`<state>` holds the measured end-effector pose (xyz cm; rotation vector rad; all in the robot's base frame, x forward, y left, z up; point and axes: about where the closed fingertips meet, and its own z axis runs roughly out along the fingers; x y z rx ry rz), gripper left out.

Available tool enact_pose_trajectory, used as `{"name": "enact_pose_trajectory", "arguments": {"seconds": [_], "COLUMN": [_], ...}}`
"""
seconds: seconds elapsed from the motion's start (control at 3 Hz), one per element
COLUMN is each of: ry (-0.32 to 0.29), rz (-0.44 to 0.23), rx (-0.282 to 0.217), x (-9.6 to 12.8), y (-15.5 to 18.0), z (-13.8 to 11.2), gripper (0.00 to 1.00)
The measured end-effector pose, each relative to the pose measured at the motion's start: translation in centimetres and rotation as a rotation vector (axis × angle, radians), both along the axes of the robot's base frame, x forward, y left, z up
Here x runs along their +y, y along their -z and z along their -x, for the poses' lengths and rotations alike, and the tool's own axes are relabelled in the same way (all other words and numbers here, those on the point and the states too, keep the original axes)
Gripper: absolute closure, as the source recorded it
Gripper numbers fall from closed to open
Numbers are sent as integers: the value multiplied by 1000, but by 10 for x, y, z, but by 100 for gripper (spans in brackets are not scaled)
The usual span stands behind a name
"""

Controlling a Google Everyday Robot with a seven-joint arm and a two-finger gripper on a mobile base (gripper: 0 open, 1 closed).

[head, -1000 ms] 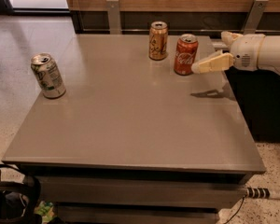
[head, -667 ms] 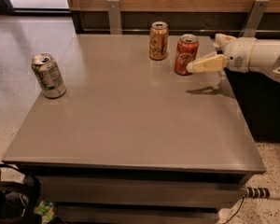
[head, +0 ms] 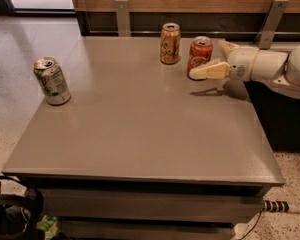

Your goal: Move coke can near 7up can

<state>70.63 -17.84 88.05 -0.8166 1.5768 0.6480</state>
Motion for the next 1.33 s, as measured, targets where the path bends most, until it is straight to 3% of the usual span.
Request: {"name": "enact_pose_trajectory", "arguments": {"seconds": [0.33,1.33], "ry": [-13,-28], "rz": [-17,-21], "rx": [-13,-14], "x": [12,23], "y": [9,10], "z": [-5,-6], "gripper": [16,87]}}
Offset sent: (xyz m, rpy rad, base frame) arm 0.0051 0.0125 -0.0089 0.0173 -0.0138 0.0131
